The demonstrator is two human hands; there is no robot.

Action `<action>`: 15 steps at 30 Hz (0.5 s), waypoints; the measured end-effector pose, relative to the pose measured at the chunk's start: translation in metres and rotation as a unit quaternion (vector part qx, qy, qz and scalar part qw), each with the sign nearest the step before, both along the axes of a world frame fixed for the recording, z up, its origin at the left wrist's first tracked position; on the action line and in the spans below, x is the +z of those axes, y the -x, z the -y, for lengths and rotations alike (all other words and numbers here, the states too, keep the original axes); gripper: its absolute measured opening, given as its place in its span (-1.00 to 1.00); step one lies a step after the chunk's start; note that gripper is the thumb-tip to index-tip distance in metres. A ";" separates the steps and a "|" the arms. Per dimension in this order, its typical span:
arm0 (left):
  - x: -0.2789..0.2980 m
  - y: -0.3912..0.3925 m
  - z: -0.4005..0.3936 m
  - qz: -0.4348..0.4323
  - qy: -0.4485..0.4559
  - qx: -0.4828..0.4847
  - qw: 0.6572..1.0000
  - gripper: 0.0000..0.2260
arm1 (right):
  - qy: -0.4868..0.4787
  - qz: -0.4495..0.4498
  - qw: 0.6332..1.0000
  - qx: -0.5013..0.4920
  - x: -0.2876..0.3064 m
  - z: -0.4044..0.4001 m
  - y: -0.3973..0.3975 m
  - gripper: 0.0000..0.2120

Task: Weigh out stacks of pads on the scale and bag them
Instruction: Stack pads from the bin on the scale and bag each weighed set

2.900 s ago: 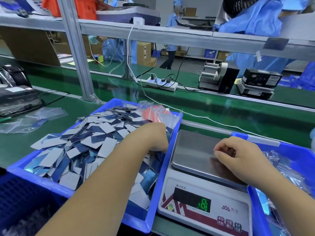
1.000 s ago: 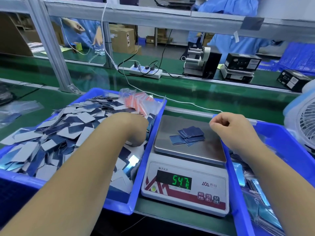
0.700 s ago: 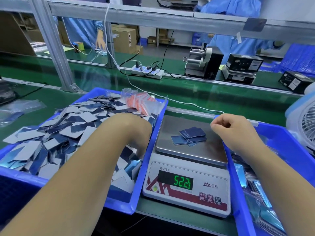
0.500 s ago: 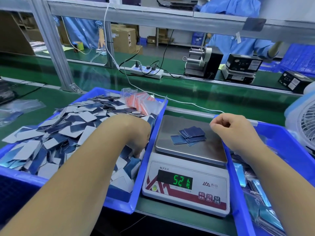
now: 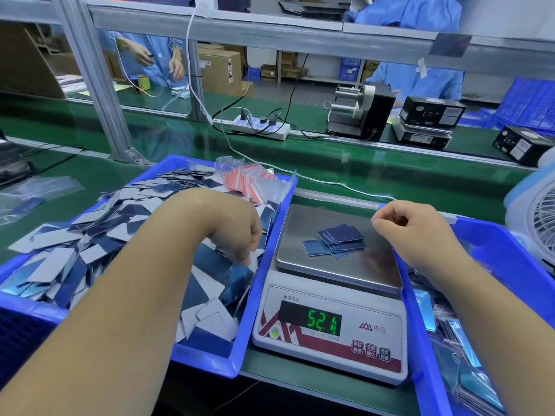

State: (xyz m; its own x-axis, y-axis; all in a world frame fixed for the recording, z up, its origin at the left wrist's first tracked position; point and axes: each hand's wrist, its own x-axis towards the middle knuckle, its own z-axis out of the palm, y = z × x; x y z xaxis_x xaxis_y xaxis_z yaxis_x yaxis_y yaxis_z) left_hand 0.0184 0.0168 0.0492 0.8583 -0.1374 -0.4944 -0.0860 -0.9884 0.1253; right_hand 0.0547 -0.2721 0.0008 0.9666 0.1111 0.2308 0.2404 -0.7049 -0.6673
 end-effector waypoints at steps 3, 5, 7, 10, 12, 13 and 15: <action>0.005 -0.004 -0.005 0.046 0.033 0.024 0.998 -0.85 | -0.004 -0.002 1.000 -0.002 -0.001 0.000 0.000 -0.81; 0.008 -0.008 -0.006 0.109 0.053 0.052 0.991 -0.85 | -0.004 -0.003 1.000 0.000 0.000 0.000 0.001 -0.80; 0.011 -0.012 -0.004 0.191 0.081 0.085 0.974 -0.90 | -0.004 -0.002 1.000 0.001 0.000 0.000 0.001 -0.79; 0.012 -0.019 0.007 0.298 0.174 0.119 0.931 -0.92 | -0.012 -0.003 1.000 -0.001 0.001 0.000 0.001 -0.79; 0.007 -0.023 0.027 0.303 0.272 0.122 0.905 -0.87 | -0.014 0.001 1.000 -0.007 0.002 0.001 0.000 -0.79; 0.002 -0.024 0.040 0.287 0.320 0.122 0.895 -0.87 | -0.015 0.002 1.000 -0.011 0.002 0.001 0.000 -0.80; -0.011 -0.027 0.065 0.243 0.374 0.123 0.886 -0.88 | -0.013 0.000 1.000 -0.017 0.002 0.001 -0.001 -0.80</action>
